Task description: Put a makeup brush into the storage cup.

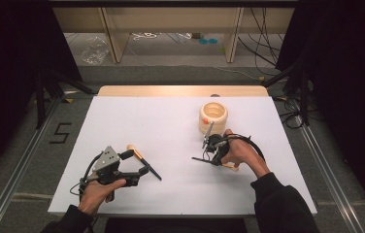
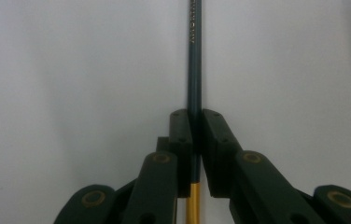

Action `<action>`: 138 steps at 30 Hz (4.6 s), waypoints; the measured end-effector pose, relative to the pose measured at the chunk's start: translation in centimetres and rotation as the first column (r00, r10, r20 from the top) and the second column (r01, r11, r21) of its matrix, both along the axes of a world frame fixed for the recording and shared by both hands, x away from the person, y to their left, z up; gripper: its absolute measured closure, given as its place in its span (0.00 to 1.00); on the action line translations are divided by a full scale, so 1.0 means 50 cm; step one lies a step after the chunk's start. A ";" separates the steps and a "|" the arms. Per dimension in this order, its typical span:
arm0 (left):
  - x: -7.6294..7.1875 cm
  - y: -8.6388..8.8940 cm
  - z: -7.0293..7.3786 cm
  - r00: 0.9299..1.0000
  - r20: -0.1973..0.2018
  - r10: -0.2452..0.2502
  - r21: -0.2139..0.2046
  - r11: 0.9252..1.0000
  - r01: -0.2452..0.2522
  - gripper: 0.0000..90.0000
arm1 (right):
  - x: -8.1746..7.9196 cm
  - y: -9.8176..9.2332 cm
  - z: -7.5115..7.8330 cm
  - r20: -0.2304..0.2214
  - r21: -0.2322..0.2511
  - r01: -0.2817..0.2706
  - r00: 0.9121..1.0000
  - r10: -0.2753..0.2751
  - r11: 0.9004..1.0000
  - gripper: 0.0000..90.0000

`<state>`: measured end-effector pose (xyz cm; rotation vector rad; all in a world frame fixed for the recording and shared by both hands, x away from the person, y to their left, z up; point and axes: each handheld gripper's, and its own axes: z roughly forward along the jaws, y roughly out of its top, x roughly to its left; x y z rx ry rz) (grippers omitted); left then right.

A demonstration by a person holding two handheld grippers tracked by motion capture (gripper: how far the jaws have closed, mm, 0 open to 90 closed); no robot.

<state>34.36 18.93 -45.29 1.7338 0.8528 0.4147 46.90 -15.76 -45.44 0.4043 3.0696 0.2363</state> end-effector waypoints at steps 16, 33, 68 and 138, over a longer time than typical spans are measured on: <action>0.001 0.002 0.001 1.000 0.012 -0.014 0.011 1.000 0.014 0.18 | -0.009 -0.002 0.030 0.042 0.067 0.016 0.999 -0.019 0.998 0.93; 0.020 -0.047 -0.010 0.989 -0.053 -0.140 0.064 0.988 0.144 0.18 | -0.032 0.001 0.082 0.131 0.104 -0.094 0.988 0.080 0.990 0.93; 0.085 -0.171 0.006 0.906 -0.227 -0.358 0.165 0.902 0.398 0.48 | -0.111 0.091 0.110 0.149 0.103 -0.289 0.951 0.272 0.952 0.93; 0.104 -0.201 0.025 0.788 -0.388 -0.479 0.126 0.819 0.560 0.78 | -0.145 0.129 0.112 0.161 0.019 -0.394 0.908 0.386 0.919 0.93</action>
